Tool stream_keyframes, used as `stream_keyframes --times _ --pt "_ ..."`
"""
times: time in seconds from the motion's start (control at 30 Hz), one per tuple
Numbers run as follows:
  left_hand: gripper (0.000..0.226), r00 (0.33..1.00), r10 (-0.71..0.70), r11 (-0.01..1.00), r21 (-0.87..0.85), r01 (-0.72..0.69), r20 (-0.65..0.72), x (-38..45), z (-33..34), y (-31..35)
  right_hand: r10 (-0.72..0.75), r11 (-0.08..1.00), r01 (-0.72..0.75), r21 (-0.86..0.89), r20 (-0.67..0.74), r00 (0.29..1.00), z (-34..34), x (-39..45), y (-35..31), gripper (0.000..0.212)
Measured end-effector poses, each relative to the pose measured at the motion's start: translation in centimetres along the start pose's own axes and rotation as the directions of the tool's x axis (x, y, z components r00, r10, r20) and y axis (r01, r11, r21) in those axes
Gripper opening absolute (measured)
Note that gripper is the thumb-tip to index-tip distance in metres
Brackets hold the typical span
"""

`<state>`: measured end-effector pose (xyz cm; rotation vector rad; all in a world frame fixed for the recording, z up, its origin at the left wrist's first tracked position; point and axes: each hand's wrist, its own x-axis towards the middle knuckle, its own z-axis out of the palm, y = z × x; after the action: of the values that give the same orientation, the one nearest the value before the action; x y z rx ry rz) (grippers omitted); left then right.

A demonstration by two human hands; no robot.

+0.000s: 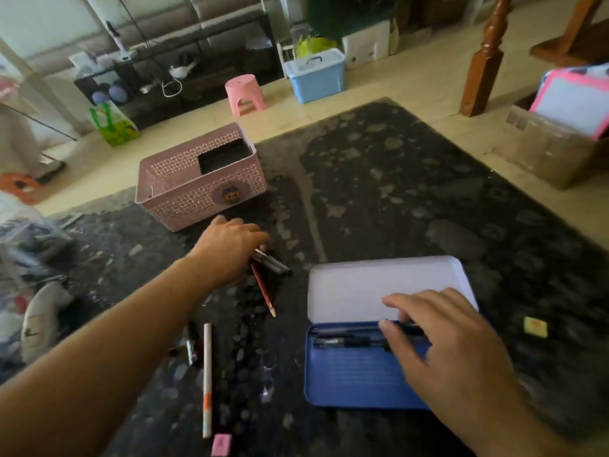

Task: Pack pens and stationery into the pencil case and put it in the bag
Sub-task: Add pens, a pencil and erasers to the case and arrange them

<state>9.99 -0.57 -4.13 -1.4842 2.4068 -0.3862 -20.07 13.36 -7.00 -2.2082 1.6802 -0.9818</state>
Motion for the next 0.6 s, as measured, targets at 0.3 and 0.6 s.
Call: stream_keyframes --times 0.3,0.6 --pt "0.015 0.989 0.134 0.982 0.143 -0.123 -0.066 -0.8 -0.7 -0.8 0.076 0.996 -0.074 0.057 -0.039 0.996 -1.3 0.2 0.6 0.023" --pt "0.018 0.892 -0.430 0.109 -0.989 -0.104 -0.141 -8.5 -10.6 14.9 -0.042 0.905 -0.008 0.426 0.108 0.993 -2.2 0.3 -1.0 0.045"
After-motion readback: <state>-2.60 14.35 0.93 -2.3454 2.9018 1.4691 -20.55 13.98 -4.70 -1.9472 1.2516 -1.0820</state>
